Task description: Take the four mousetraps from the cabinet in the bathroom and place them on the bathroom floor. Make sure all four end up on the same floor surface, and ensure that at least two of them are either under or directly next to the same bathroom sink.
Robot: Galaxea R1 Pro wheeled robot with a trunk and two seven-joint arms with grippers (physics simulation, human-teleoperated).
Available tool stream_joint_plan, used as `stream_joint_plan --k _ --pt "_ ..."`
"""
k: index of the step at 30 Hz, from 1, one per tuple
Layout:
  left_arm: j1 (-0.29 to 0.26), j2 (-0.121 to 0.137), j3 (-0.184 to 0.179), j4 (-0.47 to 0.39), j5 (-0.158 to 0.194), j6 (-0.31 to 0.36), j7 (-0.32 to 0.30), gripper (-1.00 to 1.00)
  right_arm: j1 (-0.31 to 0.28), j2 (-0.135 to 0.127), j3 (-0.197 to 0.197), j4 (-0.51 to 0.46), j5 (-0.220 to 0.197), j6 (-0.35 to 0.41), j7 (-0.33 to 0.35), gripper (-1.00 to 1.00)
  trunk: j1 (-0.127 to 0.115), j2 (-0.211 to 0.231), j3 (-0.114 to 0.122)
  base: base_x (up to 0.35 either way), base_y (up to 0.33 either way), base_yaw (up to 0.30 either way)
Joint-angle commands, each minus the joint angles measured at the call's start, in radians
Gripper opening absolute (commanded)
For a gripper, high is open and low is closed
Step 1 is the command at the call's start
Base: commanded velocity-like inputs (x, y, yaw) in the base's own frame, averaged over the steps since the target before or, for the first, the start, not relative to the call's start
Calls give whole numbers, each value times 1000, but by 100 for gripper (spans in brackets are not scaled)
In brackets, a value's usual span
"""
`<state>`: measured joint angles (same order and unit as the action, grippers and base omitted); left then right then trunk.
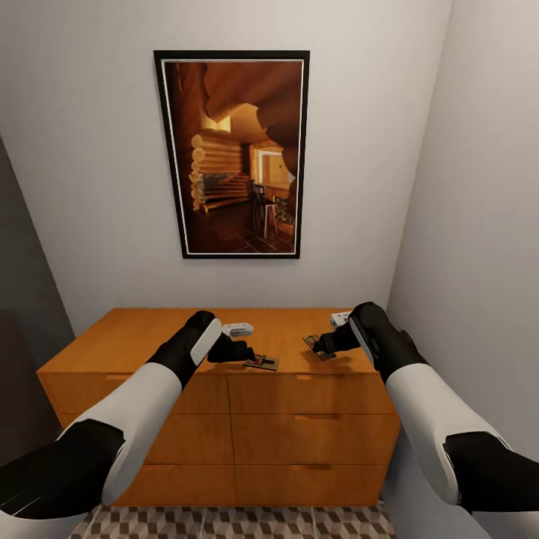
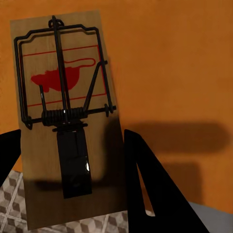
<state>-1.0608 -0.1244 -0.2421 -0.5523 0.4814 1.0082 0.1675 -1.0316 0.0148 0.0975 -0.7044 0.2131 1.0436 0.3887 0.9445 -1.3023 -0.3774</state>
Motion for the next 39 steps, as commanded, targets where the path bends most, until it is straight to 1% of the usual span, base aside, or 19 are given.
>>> stream_joint_plan --k 1,8,10,12,14,16,19,23,26,28,30,31,32,33,34,35,36,37,39 --pt "-1 1 -1 0 13 1 10 100 -1 0 1 0 7 4 6 -100 0 -1 -1 0 0 0" --pt "-1 2 11 0 24 -18 13 100 -1 0 1 -1 7 4 10 -100 0 -1 -1 0 0 0" --pt "-1 2 31 -4 25 -21 17 100 -1 0 1 -1 7 4 11 -100 0 -1 -1 0 0 0" --pt "-1 0 81 -13 25 -22 30 100 -1 0 1 -1 7 4 11 -100 0 -1 -1 0 0 0" --pt "-1 -1 114 -27 25 -23 41 100 -1 0 1 -1 7 4 11 -100 0 -1 -1 0 0 0" --pt "-1 -2 133 -42 25 -22 53 100 -1 1 2 -1 7 4 12 -100 0 -1 -1 0 0 0" --pt "-1 -4 145 -63 25 -17 63 100 -1 1 2 -1 6 4 12 -100 0 -1 -1 0 0 0" --pt "-1 -6 148 -103 23 3 61 100 -1 2 2 -1 6 4 12 -100 0 -1 -1 0 0 0" --pt "-1 -7 147 -135 20 26 56 100 -1 2 2 -1 6 4 12 -100 0 -1 -1 0 0 0" --pt "-2 -7 137 -143 16 32 54 100 -1 2 2 -1 6 4 11 -100 0 -1 -1 0 0 0" --pt "-2 -7 100 -146 11 35 53 100 -1 1 2 0 7 4 11 -100 0 -1 -1 0 0 0" --pt "-2 -5 50 -147 8 37 50 100 -1 0 2 2 7 4 11 -100 0 -1 -1 0 0 0" --pt "-2 -4 -20 -147 7 37 46 100 -1 0 2 3 7 4 10 -100 0 -1 -1 0 0 0" --pt "-2 -4 -60 -147 6 38 42 100 -1 0 2 3 7 4 10 -100 0 -1 -1 0 0 0" --pt "-2 -4 -143 -147 7 38 30 100 -1 -1 3 4 8 4 10 -100 0 -1 -1 0 0 0" --pt "-2 -4 -183 -146 7 39 21 100 -1 -1 3 4 8 4 10 -100 0 -1 -1 0 0 0" --pt "-2 -4 -249 -146 7 39 -5 100 -1 -1 3 4 8 4 10 -100 0 -1 -1 0 0 0" --pt "-2 -3 -293 -144 6 39 -42 100 -1 -1 3 5 8 4 10 -100 0 -1 -1 0 0 0" --pt "-3 -1 -322 -143 4 39 -87 100 -1 -1 4 5 8 4 10 -100 0 -1 -1 0 0 0"
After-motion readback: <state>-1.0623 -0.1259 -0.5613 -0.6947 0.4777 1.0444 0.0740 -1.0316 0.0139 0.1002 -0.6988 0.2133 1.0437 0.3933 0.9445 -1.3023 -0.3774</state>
